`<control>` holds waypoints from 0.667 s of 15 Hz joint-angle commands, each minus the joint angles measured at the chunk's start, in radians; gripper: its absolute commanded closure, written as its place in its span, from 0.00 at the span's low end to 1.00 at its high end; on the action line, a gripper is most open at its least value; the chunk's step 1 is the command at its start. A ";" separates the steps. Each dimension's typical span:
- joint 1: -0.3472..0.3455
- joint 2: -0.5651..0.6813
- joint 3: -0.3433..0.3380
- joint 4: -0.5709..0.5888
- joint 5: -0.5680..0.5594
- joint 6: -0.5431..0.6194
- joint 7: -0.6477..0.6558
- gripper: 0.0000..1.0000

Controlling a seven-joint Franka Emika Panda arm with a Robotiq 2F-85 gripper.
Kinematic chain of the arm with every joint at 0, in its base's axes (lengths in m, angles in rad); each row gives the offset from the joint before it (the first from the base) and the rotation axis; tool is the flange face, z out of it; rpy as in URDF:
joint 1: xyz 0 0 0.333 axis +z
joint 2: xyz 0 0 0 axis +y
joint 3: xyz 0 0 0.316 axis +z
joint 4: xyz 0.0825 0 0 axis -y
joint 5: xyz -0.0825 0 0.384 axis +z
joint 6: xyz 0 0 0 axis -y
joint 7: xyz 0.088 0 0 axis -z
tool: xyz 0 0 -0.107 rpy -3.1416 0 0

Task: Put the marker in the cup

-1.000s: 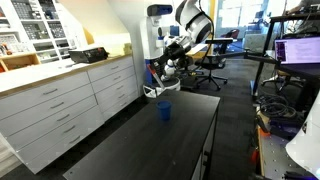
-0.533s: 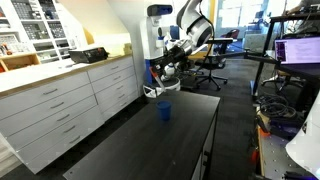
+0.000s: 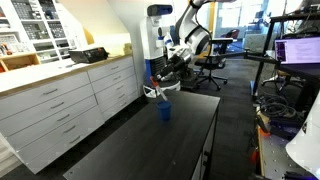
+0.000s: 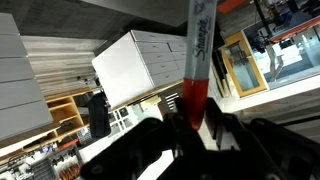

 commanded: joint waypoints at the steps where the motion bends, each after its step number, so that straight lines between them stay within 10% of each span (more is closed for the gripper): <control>1: -0.014 0.046 0.010 0.033 0.025 -0.046 -0.049 0.94; 10: -0.016 0.179 0.036 0.150 0.049 -0.057 -0.091 0.94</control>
